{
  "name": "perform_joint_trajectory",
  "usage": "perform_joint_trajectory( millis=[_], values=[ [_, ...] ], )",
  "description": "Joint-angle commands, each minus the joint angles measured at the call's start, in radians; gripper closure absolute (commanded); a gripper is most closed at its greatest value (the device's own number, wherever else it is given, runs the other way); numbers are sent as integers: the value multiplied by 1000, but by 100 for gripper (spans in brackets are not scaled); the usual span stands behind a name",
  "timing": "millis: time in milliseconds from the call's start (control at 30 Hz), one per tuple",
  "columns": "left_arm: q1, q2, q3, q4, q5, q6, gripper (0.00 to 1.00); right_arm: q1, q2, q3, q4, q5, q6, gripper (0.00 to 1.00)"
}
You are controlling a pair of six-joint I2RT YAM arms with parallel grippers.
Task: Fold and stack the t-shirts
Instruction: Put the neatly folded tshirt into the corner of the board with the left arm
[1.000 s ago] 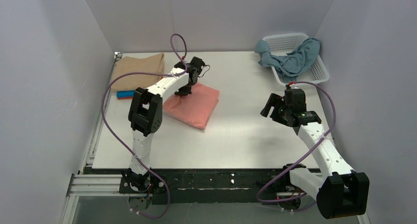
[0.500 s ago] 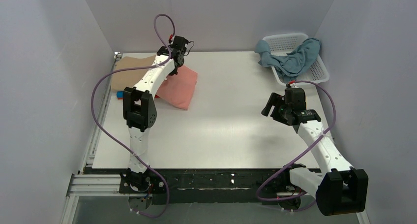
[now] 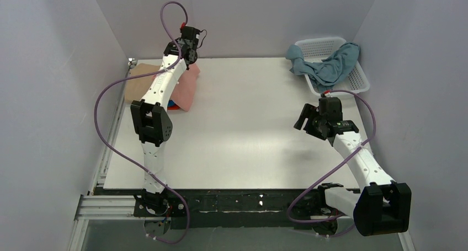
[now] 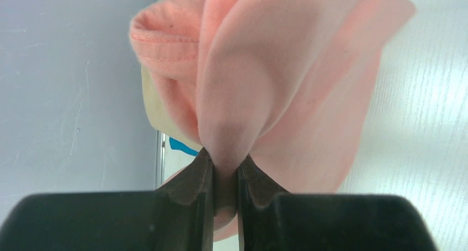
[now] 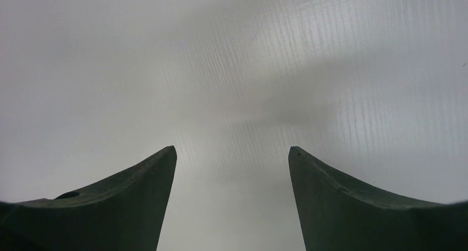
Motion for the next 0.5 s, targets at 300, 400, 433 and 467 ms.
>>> perform_joint_trajectory(
  millis=[300, 400, 433, 467],
  values=[
    [29, -122, 133, -51, -18, -3, 100, -15, 20, 49, 1, 17, -18, 18],
    [42, -132, 159, -65, 11, -28, 100, -15, 25, 50, 1, 14, -16, 19],
    [45, -137, 161, -67, 16, -32, 100, -16, 27, 51, 0, 13, -16, 18],
    [50, -142, 162, -68, 26, -36, 100, -16, 29, 52, -1, 13, -15, 18]
  ],
)
